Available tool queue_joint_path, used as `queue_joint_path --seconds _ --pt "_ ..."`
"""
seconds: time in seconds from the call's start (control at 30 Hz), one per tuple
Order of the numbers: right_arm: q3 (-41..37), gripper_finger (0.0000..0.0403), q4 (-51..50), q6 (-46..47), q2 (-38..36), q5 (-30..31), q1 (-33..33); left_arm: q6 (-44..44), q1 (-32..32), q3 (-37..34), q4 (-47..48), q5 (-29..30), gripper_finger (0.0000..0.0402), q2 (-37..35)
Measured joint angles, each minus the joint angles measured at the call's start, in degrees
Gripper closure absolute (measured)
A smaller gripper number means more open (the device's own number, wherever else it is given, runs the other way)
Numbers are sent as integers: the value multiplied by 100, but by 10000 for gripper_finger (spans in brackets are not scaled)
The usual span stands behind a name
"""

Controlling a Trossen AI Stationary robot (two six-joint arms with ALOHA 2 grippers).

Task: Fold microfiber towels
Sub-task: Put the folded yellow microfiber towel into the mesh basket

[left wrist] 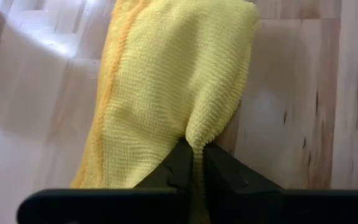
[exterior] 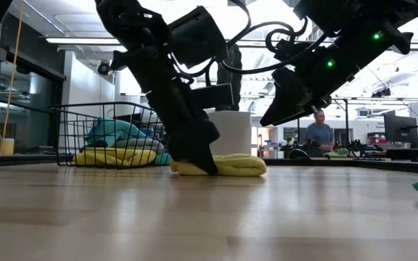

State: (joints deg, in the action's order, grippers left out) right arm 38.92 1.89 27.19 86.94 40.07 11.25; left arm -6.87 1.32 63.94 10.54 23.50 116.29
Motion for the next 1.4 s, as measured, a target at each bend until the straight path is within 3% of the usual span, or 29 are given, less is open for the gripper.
queue_joint_path --seconds 0.13,0.27,0.57,0.73,0.83,0.97,1.13,1.4 --pt "0 180 -1 -5 0 2 0 38 -87 -10 125 90 395 -100" --pt "2 180 2 -7 0 1 0 3 -245 -91 786 67 397 -668" --pt "2 180 86 -10 0 2 0 -146 -702 -18 1867 1242 400 -3031" --pt "2 180 147 -16 0 2 0 -206 -260 464 3053 2281 400 -4157" --pt "4 180 209 -29 0 3 -1 -459 419 933 3718 2373 401 -4471" --pt "4 180 244 -25 0 -1 -69 -767 1642 1235 4400 1835 401 -4424" --pt "4 180 259 -20 0 -104 -168 -1144 2913 897 4565 829 401 -3874" --pt "4 180 214 -31 0 -129 -199 -1528 3355 255 4381 792 401 -2681"
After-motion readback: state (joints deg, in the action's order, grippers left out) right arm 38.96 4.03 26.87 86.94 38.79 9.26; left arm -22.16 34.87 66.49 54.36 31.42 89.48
